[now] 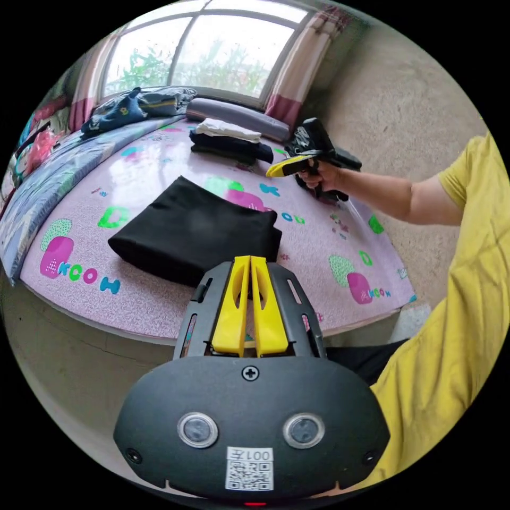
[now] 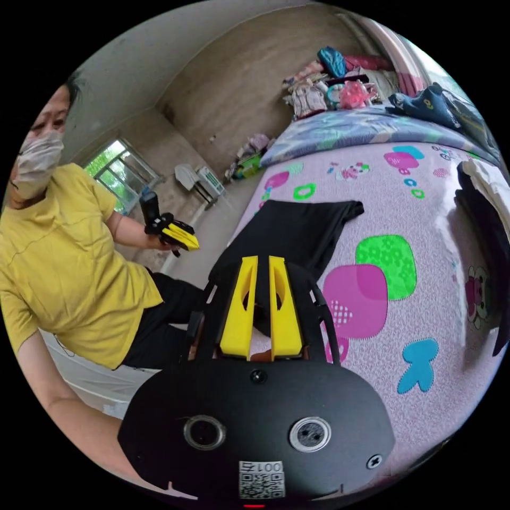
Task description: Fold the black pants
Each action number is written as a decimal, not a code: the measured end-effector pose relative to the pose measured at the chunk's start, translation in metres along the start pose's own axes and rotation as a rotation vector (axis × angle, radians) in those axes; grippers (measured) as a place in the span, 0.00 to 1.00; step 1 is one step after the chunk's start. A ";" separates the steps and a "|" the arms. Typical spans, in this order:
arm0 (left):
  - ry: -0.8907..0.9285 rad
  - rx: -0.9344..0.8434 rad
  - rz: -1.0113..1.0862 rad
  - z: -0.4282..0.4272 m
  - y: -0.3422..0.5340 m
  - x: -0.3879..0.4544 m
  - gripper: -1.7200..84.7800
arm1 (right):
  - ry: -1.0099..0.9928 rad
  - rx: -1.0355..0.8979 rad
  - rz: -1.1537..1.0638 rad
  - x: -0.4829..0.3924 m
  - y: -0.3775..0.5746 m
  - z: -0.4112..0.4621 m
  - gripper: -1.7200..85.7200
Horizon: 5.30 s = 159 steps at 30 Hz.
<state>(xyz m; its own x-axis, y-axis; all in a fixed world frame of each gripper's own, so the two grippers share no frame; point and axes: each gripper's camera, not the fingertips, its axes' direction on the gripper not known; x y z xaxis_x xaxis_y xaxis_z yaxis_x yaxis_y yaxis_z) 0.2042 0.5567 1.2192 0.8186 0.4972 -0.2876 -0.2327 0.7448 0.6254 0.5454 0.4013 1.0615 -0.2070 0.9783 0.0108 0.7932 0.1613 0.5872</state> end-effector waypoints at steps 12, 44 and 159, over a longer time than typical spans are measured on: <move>0.050 -0.166 -0.115 0.116 -0.005 -0.008 0.01 | 0.038 -0.402 0.033 0.023 0.020 0.113 0.03; 0.588 0.085 -0.960 -0.026 0.038 0.005 0.11 | -0.506 -0.247 0.587 0.160 0.040 0.091 0.12; 0.518 -0.385 -0.615 -1.271 -0.618 -0.037 0.01 | -0.276 0.656 0.965 -0.050 -0.832 0.664 0.04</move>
<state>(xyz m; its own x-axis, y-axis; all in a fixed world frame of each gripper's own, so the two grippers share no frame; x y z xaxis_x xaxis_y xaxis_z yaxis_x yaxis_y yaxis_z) -0.3499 0.6436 -0.0781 0.5386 0.0298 -0.8420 -0.0670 0.9977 -0.0076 0.2760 0.3046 0.0344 0.7001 0.7140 -0.0015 0.7109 -0.6972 -0.0926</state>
